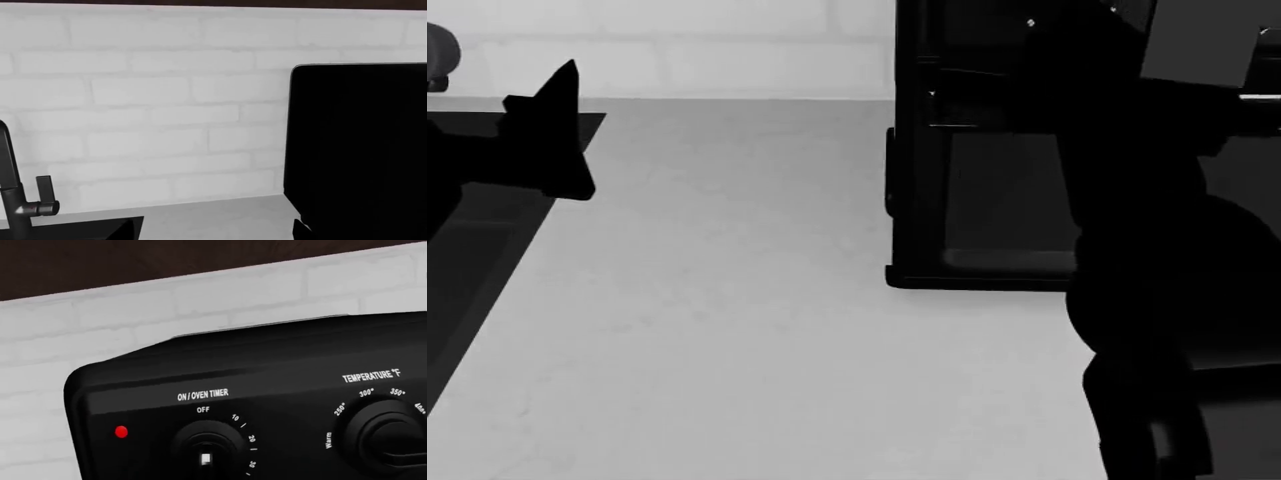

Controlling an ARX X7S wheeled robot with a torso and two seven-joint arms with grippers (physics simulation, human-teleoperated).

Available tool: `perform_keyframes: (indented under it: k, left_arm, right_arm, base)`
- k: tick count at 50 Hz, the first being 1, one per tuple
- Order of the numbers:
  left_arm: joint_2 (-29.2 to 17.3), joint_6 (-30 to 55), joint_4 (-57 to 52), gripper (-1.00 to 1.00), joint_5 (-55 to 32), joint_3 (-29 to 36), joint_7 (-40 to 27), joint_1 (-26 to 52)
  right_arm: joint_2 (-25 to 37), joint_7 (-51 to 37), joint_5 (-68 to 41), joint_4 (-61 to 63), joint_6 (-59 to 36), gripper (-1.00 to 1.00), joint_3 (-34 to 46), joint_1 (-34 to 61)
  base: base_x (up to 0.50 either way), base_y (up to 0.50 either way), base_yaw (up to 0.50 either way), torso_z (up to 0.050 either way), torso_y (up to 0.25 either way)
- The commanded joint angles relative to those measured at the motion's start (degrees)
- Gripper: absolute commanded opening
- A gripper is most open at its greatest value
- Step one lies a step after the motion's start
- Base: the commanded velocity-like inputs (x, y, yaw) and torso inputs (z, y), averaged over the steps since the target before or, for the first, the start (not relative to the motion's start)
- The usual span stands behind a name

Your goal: Turn on the toaster oven by setting the timer.

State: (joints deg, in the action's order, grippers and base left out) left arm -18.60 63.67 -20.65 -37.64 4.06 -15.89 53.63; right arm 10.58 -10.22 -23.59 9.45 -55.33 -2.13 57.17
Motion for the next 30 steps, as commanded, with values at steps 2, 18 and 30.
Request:
perform_keyframes:
  k: [2, 18, 30]
  left_arm:
    - [-0.39, -0.33, -0.04, 1.00, -0.33, -0.25, -0.06, -0.31]
    - [-0.68, -0.04, -0.57, 1.00, -1.00, -0.54, -0.55, -0.50]
    - [-0.77, 0.12, -0.64, 1.00, -1.32, -0.37, -0.86, -0.10]
  right_arm:
    - [-2.33, -2.73, 0.60, -0.82, 1.17, -1.00, -5.34, 3.27]
    - [-4.27, -4.55, -2.34, -1.04, 1.28, -1.00, -9.16, 3.71]
    - [-5.50, -5.95, -4.68, -2.06, 1.82, -1.00, -12.03, 4.50]
  base:
    - [0.02, 0.00, 0.01, 0.005, 0.000]
    - [0.02, 0.00, 0.01, 0.003, 0.000]
    - [0.02, 0.00, 0.01, 0.003, 0.000]
